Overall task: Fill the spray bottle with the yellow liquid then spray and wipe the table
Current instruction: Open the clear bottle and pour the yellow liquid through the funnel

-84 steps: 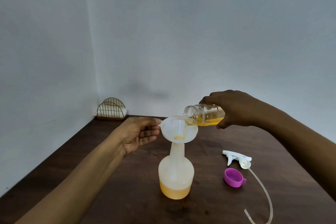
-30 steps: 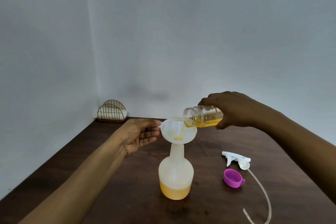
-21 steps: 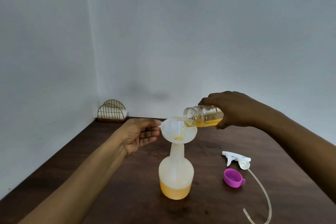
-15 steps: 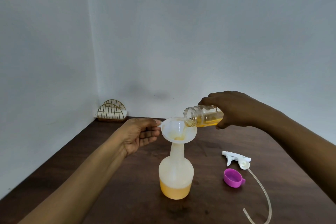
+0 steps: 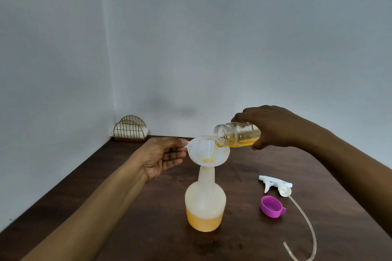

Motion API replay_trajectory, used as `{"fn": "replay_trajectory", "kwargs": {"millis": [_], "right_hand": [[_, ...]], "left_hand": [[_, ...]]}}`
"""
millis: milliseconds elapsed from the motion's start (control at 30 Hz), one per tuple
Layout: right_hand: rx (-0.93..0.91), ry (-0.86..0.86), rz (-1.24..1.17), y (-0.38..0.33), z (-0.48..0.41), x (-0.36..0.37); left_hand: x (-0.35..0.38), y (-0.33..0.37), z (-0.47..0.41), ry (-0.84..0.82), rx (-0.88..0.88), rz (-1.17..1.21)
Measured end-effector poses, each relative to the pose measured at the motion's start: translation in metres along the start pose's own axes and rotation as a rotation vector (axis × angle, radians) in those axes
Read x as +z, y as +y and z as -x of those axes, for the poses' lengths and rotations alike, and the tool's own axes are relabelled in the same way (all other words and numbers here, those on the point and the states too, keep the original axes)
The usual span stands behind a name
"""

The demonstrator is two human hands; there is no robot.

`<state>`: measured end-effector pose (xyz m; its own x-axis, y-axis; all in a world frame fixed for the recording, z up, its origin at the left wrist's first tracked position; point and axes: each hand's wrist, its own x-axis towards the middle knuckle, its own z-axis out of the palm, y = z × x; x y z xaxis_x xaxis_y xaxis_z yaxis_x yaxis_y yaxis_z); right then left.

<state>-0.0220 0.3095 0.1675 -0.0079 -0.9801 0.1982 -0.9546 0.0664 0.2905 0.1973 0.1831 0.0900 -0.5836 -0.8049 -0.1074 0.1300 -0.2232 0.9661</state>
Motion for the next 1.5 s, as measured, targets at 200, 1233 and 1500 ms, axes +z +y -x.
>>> {"fn": "replay_trajectory", "kwargs": {"millis": [200,1233,1500], "right_hand": [[0.000,0.007,0.003,0.0001,-0.0012,0.0001],[0.000,-0.002,0.014,-0.0029,-0.0002,-0.0028],[-0.005,0.006,0.016,-0.0019,-0.0003,-0.0020]], "left_hand": [[0.0001,0.0001,0.0002,0.001,0.000,0.005],[0.0006,0.0005,0.0017,-0.001,0.000,-0.004],[0.0004,0.0006,0.0016,0.001,-0.003,0.001]]}}
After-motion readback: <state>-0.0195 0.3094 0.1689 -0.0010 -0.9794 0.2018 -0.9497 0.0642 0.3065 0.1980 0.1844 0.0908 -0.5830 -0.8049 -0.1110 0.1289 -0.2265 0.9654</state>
